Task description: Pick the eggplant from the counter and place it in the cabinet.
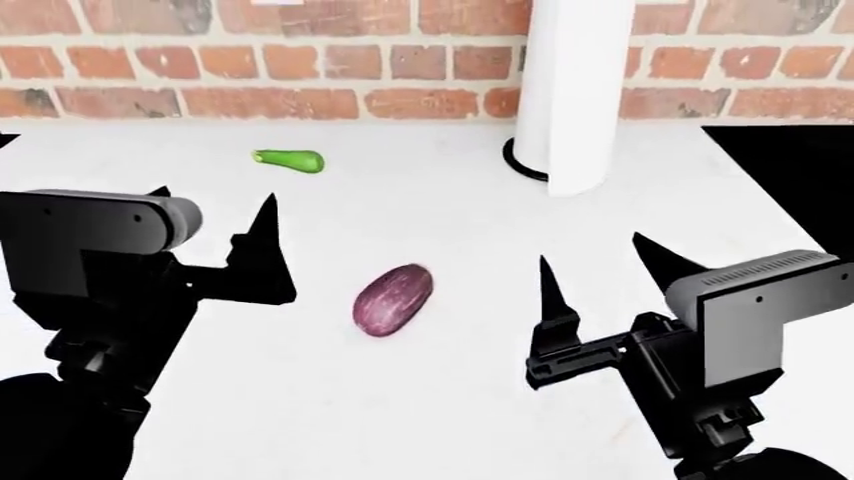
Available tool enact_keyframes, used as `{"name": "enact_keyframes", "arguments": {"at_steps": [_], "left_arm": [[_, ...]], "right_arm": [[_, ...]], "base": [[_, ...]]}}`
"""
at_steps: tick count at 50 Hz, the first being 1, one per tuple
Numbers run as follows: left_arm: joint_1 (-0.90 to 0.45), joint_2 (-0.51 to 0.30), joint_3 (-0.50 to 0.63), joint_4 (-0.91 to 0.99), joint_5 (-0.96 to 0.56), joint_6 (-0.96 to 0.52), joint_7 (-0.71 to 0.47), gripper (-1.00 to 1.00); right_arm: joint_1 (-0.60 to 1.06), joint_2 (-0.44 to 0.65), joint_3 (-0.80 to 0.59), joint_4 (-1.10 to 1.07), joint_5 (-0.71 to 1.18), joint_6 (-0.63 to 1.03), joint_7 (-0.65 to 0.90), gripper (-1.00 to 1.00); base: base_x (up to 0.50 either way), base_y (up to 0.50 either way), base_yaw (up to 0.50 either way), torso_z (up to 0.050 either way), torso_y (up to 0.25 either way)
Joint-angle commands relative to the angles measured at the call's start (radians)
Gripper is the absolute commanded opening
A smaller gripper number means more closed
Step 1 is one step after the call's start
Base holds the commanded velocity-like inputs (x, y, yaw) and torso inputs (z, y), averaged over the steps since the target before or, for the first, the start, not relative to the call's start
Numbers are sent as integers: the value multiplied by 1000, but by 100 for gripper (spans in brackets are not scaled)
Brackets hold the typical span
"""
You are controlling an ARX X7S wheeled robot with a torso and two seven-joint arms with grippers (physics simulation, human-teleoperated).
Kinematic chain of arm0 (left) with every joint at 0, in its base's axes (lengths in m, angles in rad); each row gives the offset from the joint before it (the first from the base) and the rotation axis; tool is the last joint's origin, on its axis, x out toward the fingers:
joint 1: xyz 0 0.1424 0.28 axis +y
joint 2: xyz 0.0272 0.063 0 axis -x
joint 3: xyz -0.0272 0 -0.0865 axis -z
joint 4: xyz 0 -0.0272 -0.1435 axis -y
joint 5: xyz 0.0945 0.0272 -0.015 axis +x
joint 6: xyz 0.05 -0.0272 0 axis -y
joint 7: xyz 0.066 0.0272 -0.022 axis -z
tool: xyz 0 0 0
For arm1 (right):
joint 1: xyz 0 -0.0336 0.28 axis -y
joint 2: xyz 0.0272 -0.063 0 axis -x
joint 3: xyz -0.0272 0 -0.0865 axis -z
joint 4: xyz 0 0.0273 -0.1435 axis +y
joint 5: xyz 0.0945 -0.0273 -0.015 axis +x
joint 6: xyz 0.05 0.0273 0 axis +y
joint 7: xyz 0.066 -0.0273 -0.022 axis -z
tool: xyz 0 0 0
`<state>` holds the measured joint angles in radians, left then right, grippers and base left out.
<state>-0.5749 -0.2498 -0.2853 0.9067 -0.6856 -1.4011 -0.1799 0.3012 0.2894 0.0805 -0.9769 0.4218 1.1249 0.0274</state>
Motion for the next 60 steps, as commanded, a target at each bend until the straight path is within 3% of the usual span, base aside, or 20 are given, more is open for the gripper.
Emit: {"name": "enact_keyframes", "arguments": {"at_steps": [1,5,22,25,27,28,30,34,35,37,42,50,54,56,60], "left_arm": [[-14,4,-32,4,-21,-20,-19,100],[-20,10,-60,8,-31,-25,-28,100],[-10,1,-24,-18,-33,14,-37,100],[-4,-5,-18,-28,-29,24,-37,100],[-9,-9,-22,-28,-34,15,-40,100],[-13,-11,-26,-26,-38,8,-42,100],[-24,-17,-22,-31,-42,-5,-46,100],[-42,-28,-4,-50,-41,-17,-52,100],[-45,-30,0,-56,-40,-17,-53,100],[-47,-34,4,-63,-39,-16,-54,100],[-28,-38,25,-77,-30,14,-52,100],[-25,-50,37,-92,-29,27,-52,100],[-13,-53,44,-109,-22,53,-45,100],[-10,-55,44,-113,-22,61,-43,100],[-5,-58,46,-119,-19,67,-46,100]], "right_arm": [[7,-35,94,-20,122,57,-47,100],[19,-51,160,-9,220,95,-104,100],[61,-40,148,25,256,159,-69,100],[114,-25,127,40,274,246,-47,100],[228,-33,145,18,333,419,-17,100],[270,-11,151,39,437,445,63,100],[424,109,102,184,737,445,363,100],[755,242,-176,459,1337,403,957,100],[817,254,-235,505,1447,402,991,100],[944,269,-364,594,1473,432,1010,100],[1132,285,-740,680,1200,440,719,100],[1435,228,-1183,816,835,405,251,100],[1595,193,-1371,869,659,311,20,100],[1675,182,-1553,846,507,222,-87,100],[1723,169,-1711,841,347,70,-168,100]], "base": [[465,293,0,0,0],[463,188,0,0,0],[231,0,0,0,1],[60,0,0,0,0],[0,0,0,0,0],[0,0,0,0,0],[0,0,0,0,0],[0,0,0,0,0],[0,0,0,0,0],[0,0,0,0,0],[0,0,0,0,0],[0,0,0,0,0],[0,0,0,0,0],[0,0,0,0,0],[0,0,0,0,0]]}}
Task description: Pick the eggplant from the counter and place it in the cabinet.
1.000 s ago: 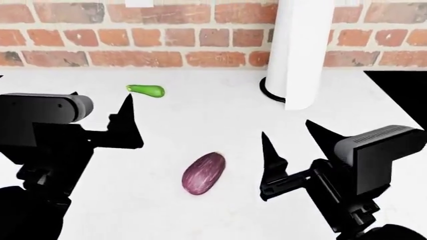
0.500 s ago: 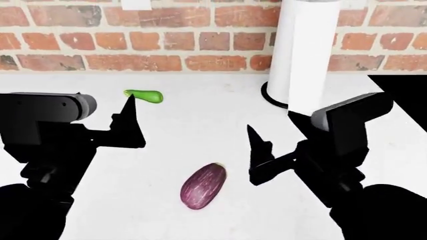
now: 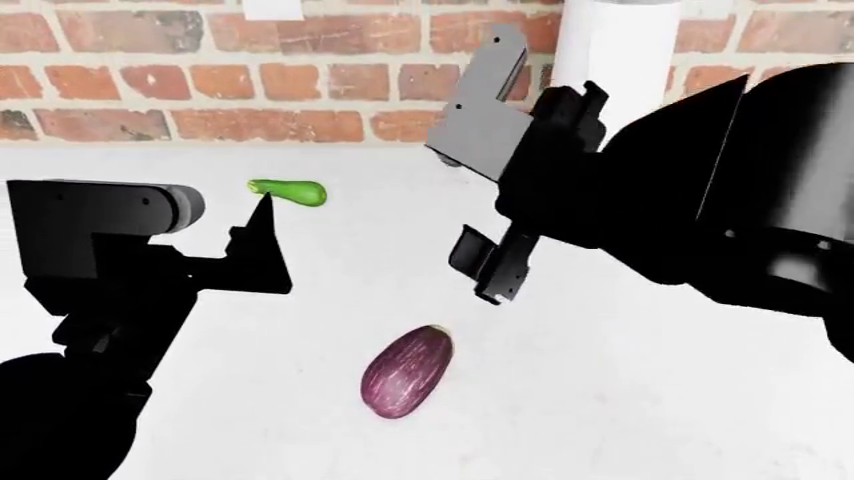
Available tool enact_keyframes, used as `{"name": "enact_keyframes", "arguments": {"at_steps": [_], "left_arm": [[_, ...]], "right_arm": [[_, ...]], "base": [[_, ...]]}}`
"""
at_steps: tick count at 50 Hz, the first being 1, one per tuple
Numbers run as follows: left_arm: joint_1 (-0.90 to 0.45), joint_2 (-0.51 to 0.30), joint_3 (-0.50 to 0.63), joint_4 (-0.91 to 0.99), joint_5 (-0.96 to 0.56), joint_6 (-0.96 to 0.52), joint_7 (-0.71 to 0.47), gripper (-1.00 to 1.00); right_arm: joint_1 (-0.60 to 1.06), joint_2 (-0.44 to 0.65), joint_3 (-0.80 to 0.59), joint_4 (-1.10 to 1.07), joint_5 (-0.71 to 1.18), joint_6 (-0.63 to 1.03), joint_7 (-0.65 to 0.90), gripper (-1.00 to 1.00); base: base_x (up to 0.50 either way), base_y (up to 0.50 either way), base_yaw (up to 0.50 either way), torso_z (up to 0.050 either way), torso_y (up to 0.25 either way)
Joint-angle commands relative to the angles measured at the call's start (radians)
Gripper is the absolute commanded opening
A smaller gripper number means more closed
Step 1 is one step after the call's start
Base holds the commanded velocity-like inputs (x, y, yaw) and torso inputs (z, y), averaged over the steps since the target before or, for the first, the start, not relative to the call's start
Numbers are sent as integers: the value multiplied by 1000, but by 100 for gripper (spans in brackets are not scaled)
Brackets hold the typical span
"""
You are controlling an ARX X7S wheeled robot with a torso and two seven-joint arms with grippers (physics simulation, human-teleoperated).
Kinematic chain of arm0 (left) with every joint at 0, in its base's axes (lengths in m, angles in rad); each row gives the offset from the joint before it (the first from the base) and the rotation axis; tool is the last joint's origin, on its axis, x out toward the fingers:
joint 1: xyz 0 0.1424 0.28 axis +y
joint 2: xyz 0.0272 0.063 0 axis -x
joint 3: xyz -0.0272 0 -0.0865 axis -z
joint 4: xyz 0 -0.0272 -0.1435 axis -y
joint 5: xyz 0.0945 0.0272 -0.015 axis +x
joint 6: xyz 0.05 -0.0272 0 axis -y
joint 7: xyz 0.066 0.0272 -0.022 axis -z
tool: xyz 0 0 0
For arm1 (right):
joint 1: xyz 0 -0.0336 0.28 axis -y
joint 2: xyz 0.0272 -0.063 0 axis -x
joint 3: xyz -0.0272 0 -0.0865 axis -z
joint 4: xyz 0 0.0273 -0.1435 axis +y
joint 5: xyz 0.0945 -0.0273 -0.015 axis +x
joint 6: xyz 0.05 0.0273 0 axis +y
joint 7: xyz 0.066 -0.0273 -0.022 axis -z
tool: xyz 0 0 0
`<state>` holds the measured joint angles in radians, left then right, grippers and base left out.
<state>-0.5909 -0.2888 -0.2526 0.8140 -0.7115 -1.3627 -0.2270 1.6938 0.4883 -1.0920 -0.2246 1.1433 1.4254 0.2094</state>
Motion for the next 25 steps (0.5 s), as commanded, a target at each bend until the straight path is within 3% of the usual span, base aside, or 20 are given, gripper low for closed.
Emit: {"name": "enact_keyframes", "arguments": {"at_steps": [1,11,25], "left_arm": [[11,-19,13,-25,5,27,0,100],[12,-21,28,-42,10,38,-9,100],[33,-24,61,-79,27,73,-12,100]], "right_arm": [[336,-33,-557,95,-397,-255,-363,100],[377,-71,-716,149,-553,-454,-519,100],[352,-79,-770,88,-544,-530,-621,100]], "base": [[0,0,0,0,0],[0,9,0,0,0],[0,1,0,0,0]]}}
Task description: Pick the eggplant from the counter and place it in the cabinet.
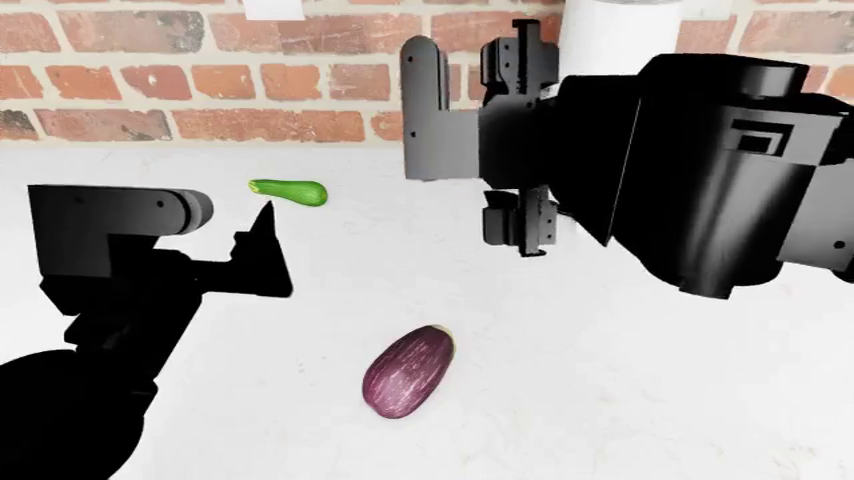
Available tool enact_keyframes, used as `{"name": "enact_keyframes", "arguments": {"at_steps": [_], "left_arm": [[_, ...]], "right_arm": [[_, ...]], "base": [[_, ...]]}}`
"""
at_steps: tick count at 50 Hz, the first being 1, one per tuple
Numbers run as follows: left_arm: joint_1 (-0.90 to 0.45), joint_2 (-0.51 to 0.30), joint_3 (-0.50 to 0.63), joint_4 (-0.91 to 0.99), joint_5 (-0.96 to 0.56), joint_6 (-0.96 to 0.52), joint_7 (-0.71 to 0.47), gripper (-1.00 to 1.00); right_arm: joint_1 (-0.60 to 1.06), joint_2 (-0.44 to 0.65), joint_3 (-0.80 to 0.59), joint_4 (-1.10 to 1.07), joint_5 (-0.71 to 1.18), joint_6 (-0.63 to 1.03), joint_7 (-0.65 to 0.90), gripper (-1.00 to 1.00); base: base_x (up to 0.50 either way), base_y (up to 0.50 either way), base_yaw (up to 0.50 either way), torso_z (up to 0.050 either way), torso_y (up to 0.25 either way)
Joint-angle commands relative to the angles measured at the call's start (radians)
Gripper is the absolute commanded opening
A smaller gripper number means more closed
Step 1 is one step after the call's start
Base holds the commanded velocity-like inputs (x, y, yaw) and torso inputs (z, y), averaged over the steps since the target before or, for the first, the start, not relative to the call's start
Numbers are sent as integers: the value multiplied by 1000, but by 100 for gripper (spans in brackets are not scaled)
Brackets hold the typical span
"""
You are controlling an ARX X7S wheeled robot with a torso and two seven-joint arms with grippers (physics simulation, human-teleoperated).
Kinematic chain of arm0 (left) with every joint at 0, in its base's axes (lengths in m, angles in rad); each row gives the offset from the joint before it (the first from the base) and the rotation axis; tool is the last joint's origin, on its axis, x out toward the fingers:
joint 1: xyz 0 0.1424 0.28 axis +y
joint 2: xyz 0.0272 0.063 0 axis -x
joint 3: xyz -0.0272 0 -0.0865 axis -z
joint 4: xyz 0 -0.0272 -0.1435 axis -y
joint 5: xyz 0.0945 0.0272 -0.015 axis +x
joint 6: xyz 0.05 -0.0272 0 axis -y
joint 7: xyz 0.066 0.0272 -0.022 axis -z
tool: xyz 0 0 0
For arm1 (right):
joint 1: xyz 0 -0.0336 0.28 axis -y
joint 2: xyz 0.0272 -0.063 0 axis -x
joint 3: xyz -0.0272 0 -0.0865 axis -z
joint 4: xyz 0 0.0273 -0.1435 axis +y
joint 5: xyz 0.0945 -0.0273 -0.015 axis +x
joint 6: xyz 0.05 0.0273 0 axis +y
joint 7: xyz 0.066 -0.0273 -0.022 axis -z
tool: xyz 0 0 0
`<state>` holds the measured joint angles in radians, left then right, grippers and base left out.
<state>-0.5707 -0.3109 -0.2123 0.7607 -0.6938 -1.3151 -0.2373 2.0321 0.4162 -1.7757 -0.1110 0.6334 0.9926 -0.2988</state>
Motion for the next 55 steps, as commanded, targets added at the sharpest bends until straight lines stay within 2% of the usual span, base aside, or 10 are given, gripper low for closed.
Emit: {"name": "enact_keyframes", "arguments": {"at_steps": [1,12,32,55], "left_arm": [[12,-3,22,-29,9,28,-1,100],[34,-15,27,-50,13,64,11,100],[48,-26,12,-45,-4,75,6,100],[50,-31,26,-61,-7,92,-8,100]], "right_arm": [[9,-5,-74,-33,-15,-101,-124,100],[35,7,-44,-108,98,-69,-231,100],[17,31,-13,-182,198,-23,-257,100],[-43,12,54,-160,207,-138,-275,100]], "base": [[0,0,0,0,0],[0,0,0,0,0],[0,0,0,0,0],[0,0,0,0,0]]}}
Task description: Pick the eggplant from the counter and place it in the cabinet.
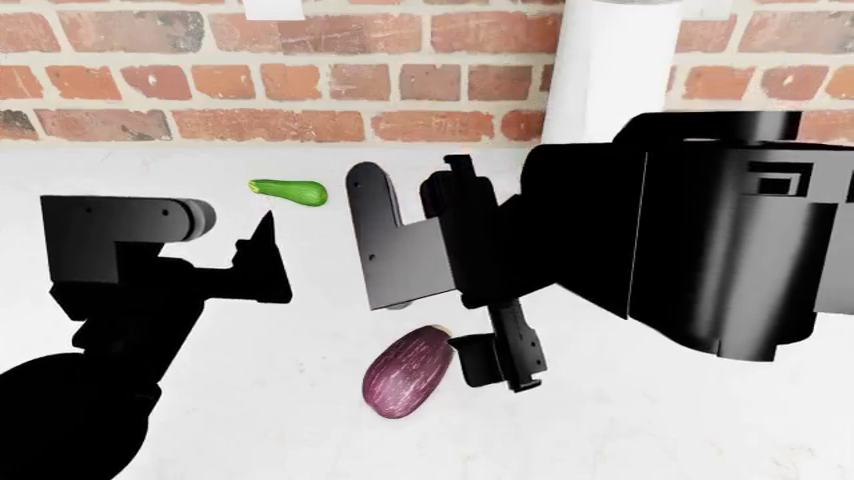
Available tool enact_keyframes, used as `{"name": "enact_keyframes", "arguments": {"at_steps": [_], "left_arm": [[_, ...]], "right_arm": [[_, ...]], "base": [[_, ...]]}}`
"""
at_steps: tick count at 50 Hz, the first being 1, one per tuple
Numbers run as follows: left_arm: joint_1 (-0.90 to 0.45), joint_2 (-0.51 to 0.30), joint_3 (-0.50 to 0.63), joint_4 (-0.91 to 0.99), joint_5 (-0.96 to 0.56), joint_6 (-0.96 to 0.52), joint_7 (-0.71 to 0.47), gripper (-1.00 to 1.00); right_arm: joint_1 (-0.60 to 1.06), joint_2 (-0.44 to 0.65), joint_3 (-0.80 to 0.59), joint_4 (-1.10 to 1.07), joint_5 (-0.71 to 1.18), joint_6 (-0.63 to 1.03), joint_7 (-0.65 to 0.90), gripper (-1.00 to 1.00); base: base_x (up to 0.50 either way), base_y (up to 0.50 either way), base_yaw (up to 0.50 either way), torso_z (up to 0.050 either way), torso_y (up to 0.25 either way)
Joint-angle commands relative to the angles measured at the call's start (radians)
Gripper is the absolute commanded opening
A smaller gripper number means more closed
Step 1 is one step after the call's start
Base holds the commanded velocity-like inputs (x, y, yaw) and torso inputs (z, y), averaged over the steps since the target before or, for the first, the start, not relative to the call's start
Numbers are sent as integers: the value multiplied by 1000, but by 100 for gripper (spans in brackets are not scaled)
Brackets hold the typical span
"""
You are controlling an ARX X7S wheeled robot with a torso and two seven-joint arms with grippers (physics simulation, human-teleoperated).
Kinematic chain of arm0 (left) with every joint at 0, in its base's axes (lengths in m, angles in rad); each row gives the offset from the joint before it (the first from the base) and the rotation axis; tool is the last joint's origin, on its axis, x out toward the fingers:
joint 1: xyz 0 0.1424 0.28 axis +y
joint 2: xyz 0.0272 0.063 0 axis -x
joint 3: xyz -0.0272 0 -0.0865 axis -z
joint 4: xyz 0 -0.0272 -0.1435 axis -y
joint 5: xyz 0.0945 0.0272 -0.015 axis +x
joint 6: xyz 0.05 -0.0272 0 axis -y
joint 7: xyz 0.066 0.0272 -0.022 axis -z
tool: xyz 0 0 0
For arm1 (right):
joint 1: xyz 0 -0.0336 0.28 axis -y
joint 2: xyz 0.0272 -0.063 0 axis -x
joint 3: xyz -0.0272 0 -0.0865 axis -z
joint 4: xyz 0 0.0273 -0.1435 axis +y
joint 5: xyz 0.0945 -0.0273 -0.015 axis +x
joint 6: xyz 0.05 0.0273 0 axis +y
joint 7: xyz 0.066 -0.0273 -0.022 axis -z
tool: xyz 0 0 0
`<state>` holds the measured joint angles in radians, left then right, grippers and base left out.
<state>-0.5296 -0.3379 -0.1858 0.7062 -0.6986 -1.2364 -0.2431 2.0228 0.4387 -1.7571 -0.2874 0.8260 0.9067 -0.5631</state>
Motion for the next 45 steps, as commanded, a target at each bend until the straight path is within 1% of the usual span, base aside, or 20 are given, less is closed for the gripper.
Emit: {"name": "enact_keyframes", "arguments": {"at_steps": [1,7,16,28,45], "left_arm": [[10,-4,-1,-6,-3,14,-3,100],[13,-9,-11,3,-13,7,-9,100],[17,-12,-5,-11,-8,24,-11,100],[23,-14,-3,-17,-12,36,-14,100],[30,-18,15,-45,-5,67,-9,100]], "right_arm": [[-37,-11,38,18,15,-58,-13,100],[-69,-17,50,38,36,-84,-34,100],[-78,-13,67,42,107,-65,-80,100],[-105,-21,51,69,83,-80,-85,100],[-164,-32,64,134,33,-184,-98,100]], "base": [[0,0,0,0,0],[0,0,0,0,0],[0,0,0,0,0],[0,0,0,0,0],[0,0,0,0,0]]}}
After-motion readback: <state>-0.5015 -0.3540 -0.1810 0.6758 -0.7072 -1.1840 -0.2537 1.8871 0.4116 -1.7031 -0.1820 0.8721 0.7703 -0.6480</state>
